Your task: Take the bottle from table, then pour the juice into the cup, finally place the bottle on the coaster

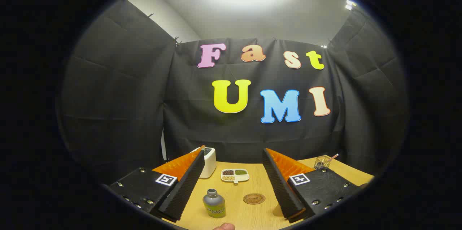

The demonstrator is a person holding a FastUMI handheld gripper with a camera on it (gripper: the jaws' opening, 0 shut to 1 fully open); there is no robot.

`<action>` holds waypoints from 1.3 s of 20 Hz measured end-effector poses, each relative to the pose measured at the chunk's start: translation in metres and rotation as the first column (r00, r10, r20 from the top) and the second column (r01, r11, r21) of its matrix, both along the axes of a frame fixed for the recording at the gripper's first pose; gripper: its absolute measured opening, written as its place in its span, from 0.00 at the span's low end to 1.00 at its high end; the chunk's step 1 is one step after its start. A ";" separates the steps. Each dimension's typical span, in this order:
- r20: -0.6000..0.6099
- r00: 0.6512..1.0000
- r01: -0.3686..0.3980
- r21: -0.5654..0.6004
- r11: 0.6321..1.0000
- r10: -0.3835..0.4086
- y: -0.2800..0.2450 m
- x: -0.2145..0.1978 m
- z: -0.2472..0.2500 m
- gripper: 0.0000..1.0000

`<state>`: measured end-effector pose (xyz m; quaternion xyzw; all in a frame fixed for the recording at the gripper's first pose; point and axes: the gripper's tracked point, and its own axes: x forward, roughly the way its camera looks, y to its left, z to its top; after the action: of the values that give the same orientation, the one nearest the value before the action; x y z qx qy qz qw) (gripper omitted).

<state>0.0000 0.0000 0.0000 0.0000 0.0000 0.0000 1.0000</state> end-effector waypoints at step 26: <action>-0.010 1.000 -0.012 -0.007 1.000 0.012 0.030 0.012 -0.044 0.98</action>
<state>0.0123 0.0297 -0.0437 -0.0033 0.0051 0.0059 1.0000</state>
